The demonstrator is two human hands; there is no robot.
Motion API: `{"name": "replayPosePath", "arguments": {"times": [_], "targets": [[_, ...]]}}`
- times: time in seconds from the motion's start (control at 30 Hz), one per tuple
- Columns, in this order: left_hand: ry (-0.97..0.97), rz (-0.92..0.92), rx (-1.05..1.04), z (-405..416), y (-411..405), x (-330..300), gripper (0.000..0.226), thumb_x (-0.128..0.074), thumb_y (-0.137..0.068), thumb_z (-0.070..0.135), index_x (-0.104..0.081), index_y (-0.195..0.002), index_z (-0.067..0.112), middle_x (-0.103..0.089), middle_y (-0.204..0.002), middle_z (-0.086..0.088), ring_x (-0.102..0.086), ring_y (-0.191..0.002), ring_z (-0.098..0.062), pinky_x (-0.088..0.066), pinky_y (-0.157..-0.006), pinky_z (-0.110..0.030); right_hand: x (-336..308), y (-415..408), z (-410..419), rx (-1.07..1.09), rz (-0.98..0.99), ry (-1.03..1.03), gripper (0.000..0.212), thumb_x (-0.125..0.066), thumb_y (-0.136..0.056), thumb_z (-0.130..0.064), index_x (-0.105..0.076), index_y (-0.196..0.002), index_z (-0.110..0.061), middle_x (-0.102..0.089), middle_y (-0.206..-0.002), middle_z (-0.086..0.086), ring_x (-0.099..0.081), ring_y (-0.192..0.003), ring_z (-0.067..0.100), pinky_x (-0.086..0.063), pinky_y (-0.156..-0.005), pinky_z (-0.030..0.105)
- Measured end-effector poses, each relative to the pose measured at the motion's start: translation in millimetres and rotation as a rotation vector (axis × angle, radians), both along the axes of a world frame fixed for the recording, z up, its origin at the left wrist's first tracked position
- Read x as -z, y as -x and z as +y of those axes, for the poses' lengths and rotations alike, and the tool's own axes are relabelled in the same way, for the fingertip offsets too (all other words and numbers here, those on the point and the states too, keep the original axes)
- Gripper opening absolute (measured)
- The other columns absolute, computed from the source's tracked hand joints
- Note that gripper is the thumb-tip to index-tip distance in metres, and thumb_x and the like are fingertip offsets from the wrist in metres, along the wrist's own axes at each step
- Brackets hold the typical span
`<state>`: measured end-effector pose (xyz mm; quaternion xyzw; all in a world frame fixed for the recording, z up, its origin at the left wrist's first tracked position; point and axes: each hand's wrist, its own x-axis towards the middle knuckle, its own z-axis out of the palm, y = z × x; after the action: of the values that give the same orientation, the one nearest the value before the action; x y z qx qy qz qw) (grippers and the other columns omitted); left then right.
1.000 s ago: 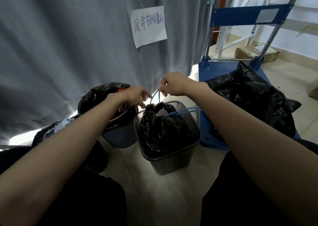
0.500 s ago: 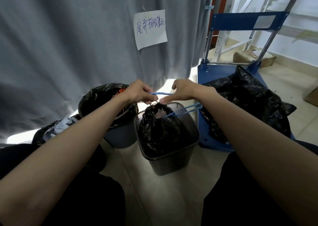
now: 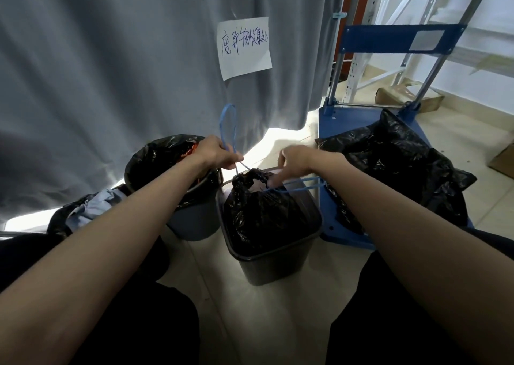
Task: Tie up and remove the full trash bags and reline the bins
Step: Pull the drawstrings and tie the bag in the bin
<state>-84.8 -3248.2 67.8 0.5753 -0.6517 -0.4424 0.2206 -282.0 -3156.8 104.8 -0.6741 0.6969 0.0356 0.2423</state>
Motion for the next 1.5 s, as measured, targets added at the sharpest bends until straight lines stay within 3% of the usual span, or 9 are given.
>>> {"name": "replayPosePath", "arguments": {"times": [0.13,0.23,0.33,0.67,0.8,1.07,1.23,1.4,1.5], "targets": [[0.01,0.116,0.017,-3.4,1.5,-2.8,0.017,-0.078,-0.078,0.002,-0.069,-0.082,-0.011,-0.072,-0.069,-0.001,-0.069,-0.062,-0.008,-0.052,-0.057,-0.014,10.0,2.4,5.7,-0.043,0.08,-0.232,0.057,-0.08,-0.079,-0.03,-0.06,-0.123,0.001,-0.07,-0.112,0.013,-0.068,-0.092,0.025,-0.054,-0.086,0.034],[0.018,0.174,0.07,-2.5,4.4,-4.5,0.007,-0.077,-0.078,0.002,-0.073,-0.082,-0.003,-0.075,-0.075,0.001,-0.07,-0.066,-0.009,-0.055,-0.062,-0.016,9.2,7.6,-0.8,0.068,-0.142,-0.236,0.027,-0.068,-0.087,-0.001,-0.061,-0.109,0.013,-0.071,-0.102,0.026,-0.065,-0.072,0.029,-0.055,-0.07,0.034],[0.014,0.211,0.117,-1.9,6.7,-6.7,0.006,-0.078,-0.077,0.004,-0.076,-0.077,0.01,-0.076,-0.078,-0.001,-0.072,-0.072,-0.012,-0.058,-0.07,-0.02,5.3,6.8,-3.5,0.143,-0.427,-0.117,0.007,-0.063,-0.09,0.002,-0.06,-0.096,0.005,-0.068,-0.083,0.024,-0.063,-0.062,0.027,-0.053,-0.055,0.029],[0.001,0.21,0.162,-2.2,5.5,-7.4,0.006,-0.078,-0.076,0.004,-0.077,-0.078,0.01,-0.075,-0.079,-0.004,-0.072,-0.079,-0.015,-0.059,-0.078,-0.026,5.1,2.0,-9.7,0.175,-0.883,-0.152,0.018,-0.056,-0.097,-0.013,-0.067,-0.101,0.0,-0.074,-0.094,0.017,-0.071,-0.075,0.019,-0.057,-0.066,0.021],[0.005,0.192,0.18,-4.1,1.1,-10.2,0.005,-0.077,-0.076,0.004,-0.077,-0.08,0.005,-0.075,-0.078,-0.003,-0.072,-0.078,-0.015,-0.058,-0.072,-0.022,2.3,4.5,-13.2,0.297,-1.064,-0.208,0.04,-0.032,-0.095,-0.015,-0.066,-0.109,0.001,-0.073,-0.106,0.016,-0.069,-0.087,0.023,-0.056,-0.071,0.028],[0.006,0.133,0.277,0.3,-1.4,-22.9,0.013,-0.075,-0.077,0.002,-0.074,-0.09,-0.001,-0.076,-0.079,-0.004,-0.07,-0.072,-0.013,-0.056,-0.068,-0.02,13.4,12.2,-17.2,0.437,-1.064,-0.014,0.019,-0.058,-0.095,-0.001,-0.064,-0.112,0.006,-0.071,-0.108,0.02,-0.069,-0.079,0.019,-0.058,-0.066,0.02],[0.055,0.079,0.357,6.5,4.9,-37.3,0.013,-0.075,-0.077,0.003,-0.074,-0.088,-0.002,-0.073,-0.071,-0.001,-0.066,-0.064,-0.009,-0.052,-0.063,-0.016,18.1,10.6,-24.0,0.498,-0.94,0.124,0.017,-0.063,-0.093,-0.008,-0.072,-0.101,0.004,-0.065,-0.076,0.007,-0.053,-0.06,0.011,-0.05,-0.058,0.02],[0.059,0.103,0.399,13.0,15.2,-50.8,0.015,-0.079,-0.075,0.003,-0.073,-0.088,-0.002,-0.071,-0.072,-0.006,-0.067,-0.065,-0.013,-0.055,-0.067,-0.021,16.4,-1.9,-23.6,0.509,-0.968,0.061,0.016,-0.052,-0.099,-0.007,-0.065,-0.09,-0.004,-0.065,-0.08,0.01,-0.066,-0.06,0.015,-0.052,-0.05,0.019],[0.079,0.11,0.403,18.0,22.0,-57.1,0.011,-0.078,-0.077,0.0,-0.072,-0.087,-0.001,-0.07,-0.069,-0.007,-0.066,-0.061,-0.014,-0.054,-0.063,-0.019,17.5,-8.3,-23.9,0.49,-0.967,0.073,0.015,-0.054,-0.097,-0.002,-0.065,-0.087,-0.001,-0.056,-0.068,0.008,-0.054,-0.049,0.014,-0.054,-0.05,0.023]]}}
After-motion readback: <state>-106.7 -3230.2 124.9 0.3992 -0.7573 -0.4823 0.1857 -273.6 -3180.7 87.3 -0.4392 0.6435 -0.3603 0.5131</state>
